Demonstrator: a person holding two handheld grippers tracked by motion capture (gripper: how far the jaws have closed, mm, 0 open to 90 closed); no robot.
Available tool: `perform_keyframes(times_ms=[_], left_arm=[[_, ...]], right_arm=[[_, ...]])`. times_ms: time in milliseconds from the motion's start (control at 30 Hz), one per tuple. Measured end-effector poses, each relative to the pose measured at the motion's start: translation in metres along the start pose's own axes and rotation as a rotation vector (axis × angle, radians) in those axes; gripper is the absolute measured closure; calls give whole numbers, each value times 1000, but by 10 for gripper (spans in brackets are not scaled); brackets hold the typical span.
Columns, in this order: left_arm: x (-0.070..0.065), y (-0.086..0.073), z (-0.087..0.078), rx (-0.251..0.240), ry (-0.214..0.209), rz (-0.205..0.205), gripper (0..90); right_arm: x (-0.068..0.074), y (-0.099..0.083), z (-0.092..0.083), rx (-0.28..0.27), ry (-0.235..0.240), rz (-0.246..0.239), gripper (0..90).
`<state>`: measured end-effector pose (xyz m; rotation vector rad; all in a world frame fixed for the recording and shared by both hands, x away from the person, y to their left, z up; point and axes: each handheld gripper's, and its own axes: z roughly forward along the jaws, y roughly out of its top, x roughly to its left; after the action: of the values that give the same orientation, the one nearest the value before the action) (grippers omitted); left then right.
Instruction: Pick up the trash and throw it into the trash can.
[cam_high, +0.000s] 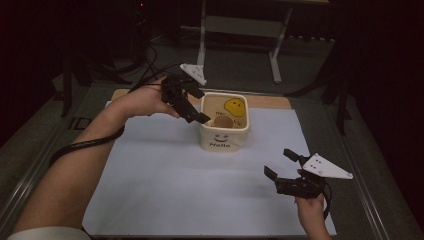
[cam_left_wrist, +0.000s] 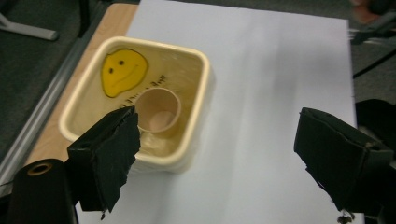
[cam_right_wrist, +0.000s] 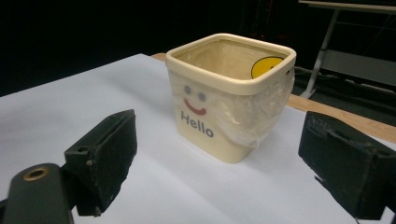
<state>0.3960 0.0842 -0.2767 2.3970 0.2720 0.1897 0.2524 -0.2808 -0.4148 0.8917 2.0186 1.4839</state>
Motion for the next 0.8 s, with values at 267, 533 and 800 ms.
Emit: perform_keyframes(times_ms=[267, 533, 800], left_arm=[[-16, -25, -17, -41, 2, -26, 146], [-26, -52, -24, -41, -10, -61, 94], [-42, -72, -22, -39, -42, -79, 24]], right_arm=[[1, 1, 1, 3, 4, -6, 116], [3, 1, 3, 10, 9, -3, 116], [3, 1, 3, 9, 10, -3, 116]])
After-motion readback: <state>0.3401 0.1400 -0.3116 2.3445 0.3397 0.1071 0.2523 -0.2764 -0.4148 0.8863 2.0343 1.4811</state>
